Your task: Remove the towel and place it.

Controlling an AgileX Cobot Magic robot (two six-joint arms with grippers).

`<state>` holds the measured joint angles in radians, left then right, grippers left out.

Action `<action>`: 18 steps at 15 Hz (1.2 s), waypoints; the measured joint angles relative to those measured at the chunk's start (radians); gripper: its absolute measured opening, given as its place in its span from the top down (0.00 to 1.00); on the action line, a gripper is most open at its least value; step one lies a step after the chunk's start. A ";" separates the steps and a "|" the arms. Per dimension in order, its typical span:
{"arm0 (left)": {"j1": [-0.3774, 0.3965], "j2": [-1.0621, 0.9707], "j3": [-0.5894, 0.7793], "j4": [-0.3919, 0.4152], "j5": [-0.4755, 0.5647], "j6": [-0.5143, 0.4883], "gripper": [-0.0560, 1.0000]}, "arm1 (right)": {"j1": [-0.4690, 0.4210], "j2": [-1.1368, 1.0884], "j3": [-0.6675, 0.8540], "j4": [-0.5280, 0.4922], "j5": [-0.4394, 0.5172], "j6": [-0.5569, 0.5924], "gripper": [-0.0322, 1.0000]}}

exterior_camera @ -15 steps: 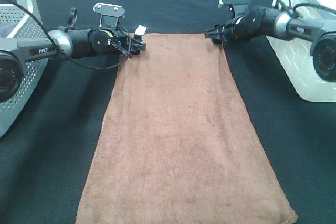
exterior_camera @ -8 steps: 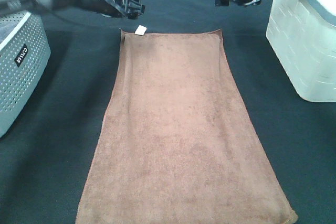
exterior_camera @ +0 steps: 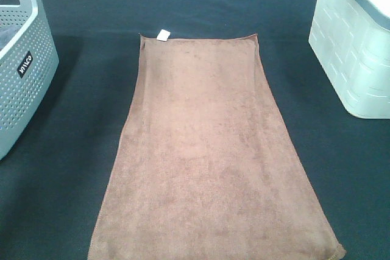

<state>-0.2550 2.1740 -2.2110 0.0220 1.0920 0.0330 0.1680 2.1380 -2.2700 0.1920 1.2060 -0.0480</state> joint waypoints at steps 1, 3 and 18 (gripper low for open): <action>0.029 -0.026 0.000 0.024 0.034 -0.033 0.21 | -0.006 -0.029 0.000 -0.041 0.003 0.018 0.34; 0.104 -0.064 0.000 0.023 0.095 -0.048 0.21 | -0.029 -0.069 0.000 -0.108 0.010 0.048 0.34; 0.248 -0.865 0.914 0.169 -0.096 -0.221 0.21 | -0.181 -0.983 1.087 -0.111 0.015 0.063 0.34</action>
<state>-0.0070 1.3090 -1.2970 0.1910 0.9960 -0.1880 -0.0130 1.1550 -1.1830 0.0810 1.2210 0.0150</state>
